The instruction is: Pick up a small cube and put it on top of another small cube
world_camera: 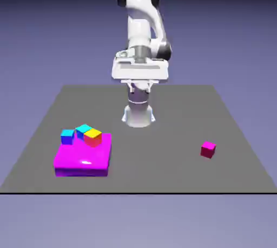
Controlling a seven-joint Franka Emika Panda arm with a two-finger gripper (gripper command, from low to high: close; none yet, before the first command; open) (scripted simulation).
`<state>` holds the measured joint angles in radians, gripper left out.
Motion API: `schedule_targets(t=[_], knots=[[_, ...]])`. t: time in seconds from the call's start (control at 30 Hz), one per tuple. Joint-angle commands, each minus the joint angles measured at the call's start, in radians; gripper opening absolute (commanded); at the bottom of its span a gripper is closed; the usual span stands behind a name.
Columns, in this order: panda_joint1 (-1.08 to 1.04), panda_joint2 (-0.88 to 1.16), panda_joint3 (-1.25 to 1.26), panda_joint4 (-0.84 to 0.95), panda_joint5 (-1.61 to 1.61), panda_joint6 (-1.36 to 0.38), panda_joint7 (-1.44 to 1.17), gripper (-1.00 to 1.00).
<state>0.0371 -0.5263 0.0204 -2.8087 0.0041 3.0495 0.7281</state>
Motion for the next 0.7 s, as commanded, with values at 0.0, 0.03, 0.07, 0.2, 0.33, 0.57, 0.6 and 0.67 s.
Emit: schedule_targets(t=[0.0,0.03,0.07,0.2,0.33,0.57,0.6,0.67], knots=[[0.021,0.036,0.017,0.001,0.003,0.01,-0.011,0.0],[0.042,0.073,0.034,0.002,0.007,0.021,-0.021,0.0],[0.062,0.109,0.051,0.003,0.01,0.031,-0.032,0.0],[0.146,0.254,0.118,0.007,0.024,0.072,-0.075,0.0],[0.229,0.399,0.186,0.012,0.037,0.114,-0.118,0.0],[0.374,0.652,0.305,0.019,0.061,0.186,-0.193,0.0],[0.395,0.689,0.322,0.02,0.065,0.197,-0.203,0.0],[0.409,0.713,0.333,0.021,0.067,0.204,-0.211,0.0]])
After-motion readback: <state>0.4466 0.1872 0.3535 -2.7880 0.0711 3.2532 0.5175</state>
